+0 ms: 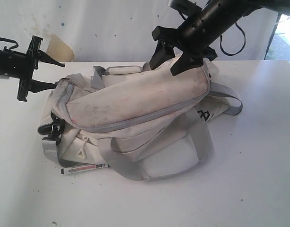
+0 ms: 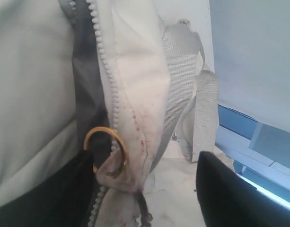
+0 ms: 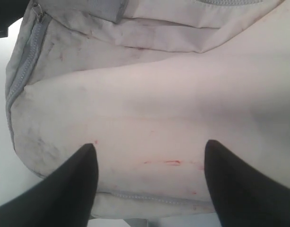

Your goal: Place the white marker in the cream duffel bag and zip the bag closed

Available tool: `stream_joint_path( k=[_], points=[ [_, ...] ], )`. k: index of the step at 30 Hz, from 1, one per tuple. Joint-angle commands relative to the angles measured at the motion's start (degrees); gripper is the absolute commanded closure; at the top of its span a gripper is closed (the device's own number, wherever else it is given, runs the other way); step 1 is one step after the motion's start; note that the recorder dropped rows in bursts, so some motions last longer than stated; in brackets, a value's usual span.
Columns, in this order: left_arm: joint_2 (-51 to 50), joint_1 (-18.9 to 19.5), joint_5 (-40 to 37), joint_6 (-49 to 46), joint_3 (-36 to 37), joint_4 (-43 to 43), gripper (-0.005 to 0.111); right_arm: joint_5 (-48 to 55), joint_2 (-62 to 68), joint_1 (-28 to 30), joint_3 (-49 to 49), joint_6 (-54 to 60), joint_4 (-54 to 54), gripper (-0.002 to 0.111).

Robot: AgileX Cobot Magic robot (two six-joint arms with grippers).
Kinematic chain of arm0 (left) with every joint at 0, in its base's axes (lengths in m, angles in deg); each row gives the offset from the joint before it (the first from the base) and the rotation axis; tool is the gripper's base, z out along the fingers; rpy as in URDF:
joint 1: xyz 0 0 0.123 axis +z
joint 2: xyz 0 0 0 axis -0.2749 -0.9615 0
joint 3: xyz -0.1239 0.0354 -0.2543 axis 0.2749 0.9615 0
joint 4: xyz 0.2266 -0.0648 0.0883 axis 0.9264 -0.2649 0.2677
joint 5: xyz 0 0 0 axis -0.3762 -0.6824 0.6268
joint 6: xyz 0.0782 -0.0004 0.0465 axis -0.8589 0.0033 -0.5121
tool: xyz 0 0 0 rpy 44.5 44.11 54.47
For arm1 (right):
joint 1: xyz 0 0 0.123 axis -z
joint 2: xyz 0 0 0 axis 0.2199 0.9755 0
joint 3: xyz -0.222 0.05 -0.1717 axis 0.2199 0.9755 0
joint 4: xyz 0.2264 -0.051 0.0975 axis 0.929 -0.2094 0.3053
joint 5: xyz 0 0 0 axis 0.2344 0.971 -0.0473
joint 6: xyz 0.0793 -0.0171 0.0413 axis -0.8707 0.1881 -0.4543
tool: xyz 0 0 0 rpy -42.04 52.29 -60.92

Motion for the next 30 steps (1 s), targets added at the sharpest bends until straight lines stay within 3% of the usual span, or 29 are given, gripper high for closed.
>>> stream_joint_path(
  k=[1, 11, 20, 30],
  points=[
    [0.24, -0.12, 2.80, 0.06, -0.22, -0.15, 0.040, -0.16, -0.74, 0.03, -0.12, 0.75, -0.39, 0.048],
    [-1.36, -2.23, 3.95, -0.01, -0.22, -0.61, 0.043, -0.41, -0.74, 0.03, -0.12, 0.75, -0.48, 0.048],
    [-1.36, -2.23, 6.24, -1.94, -0.22, -1.09, 0.106, -0.20, -0.74, 0.03, -0.12, 0.75, -0.48, 0.048],
    [2.52, -1.65, 9.31, -23.79, -0.22, -5.58, 0.107, 0.25, -0.74, 0.03, -0.12, 0.75, -0.92, 0.048]
  ],
)
